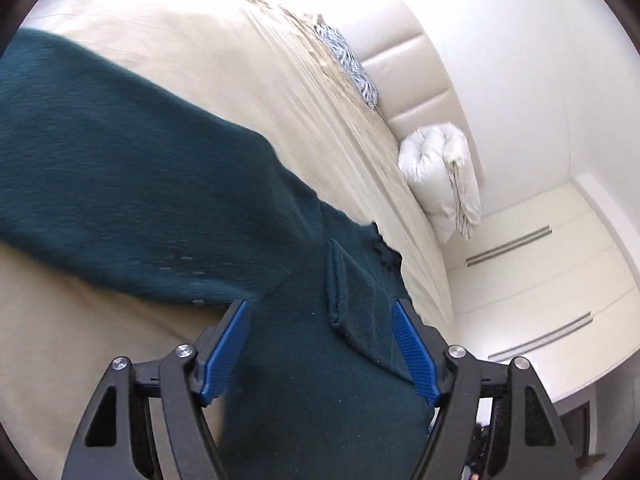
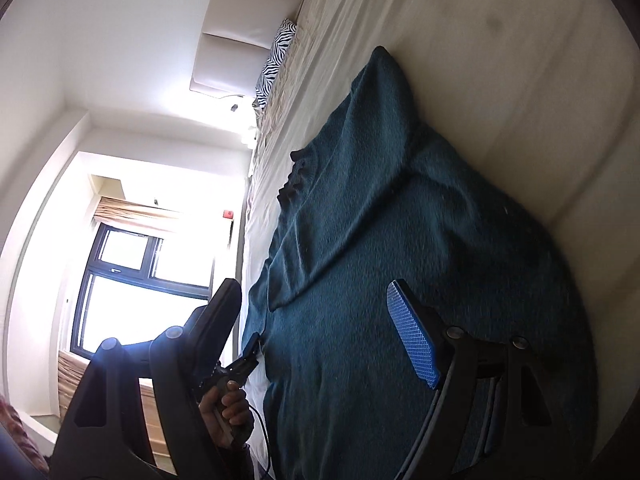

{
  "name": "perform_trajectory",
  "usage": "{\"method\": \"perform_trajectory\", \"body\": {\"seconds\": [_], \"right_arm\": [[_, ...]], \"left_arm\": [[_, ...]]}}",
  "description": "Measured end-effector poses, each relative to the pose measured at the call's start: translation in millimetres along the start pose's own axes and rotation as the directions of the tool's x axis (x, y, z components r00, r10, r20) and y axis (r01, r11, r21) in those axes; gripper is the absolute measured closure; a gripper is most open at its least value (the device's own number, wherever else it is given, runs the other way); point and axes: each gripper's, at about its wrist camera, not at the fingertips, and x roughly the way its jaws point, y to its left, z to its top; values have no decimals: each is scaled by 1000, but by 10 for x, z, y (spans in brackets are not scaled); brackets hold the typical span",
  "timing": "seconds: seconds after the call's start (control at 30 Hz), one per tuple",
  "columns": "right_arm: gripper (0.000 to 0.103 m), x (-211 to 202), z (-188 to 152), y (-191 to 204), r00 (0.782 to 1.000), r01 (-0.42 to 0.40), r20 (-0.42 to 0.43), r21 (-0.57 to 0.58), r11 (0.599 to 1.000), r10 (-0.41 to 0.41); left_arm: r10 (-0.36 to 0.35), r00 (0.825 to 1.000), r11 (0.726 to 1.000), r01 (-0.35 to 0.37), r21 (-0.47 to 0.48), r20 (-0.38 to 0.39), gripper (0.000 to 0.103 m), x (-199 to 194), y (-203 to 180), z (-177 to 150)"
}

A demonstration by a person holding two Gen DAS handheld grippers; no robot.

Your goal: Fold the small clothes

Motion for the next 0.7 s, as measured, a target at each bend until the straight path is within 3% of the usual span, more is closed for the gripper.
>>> {"method": "perform_trajectory", "body": {"seconds": [0.17,0.3,0.5,0.57,0.67,0.7], "right_arm": [[27,13,-508,133,1000,23,-18,-24,999,-24],[27,108,-728,330,999,18,-35,-49,999,-19],[27,294,-937,681,997,4,-77,-95,996,-11],[27,345,-999,742,996,3,-85,-94,996,-11],[27,381,-1081,819,995,12,-95,-102,995,-21],[27,385,-1099,837,995,13,-97,-105,994,-23]], "left_arm": [[24,981,979,16,-204,192,29,-841,692,110],[72,935,933,60,-356,347,29,-1400,1232,290],[93,901,884,122,-451,425,29,-1589,1635,610],[85,884,854,173,-491,459,32,-1579,1766,685],[83,868,809,228,-542,489,48,-1506,1903,720],[95,870,800,222,-557,484,60,-1487,1933,724]]}}
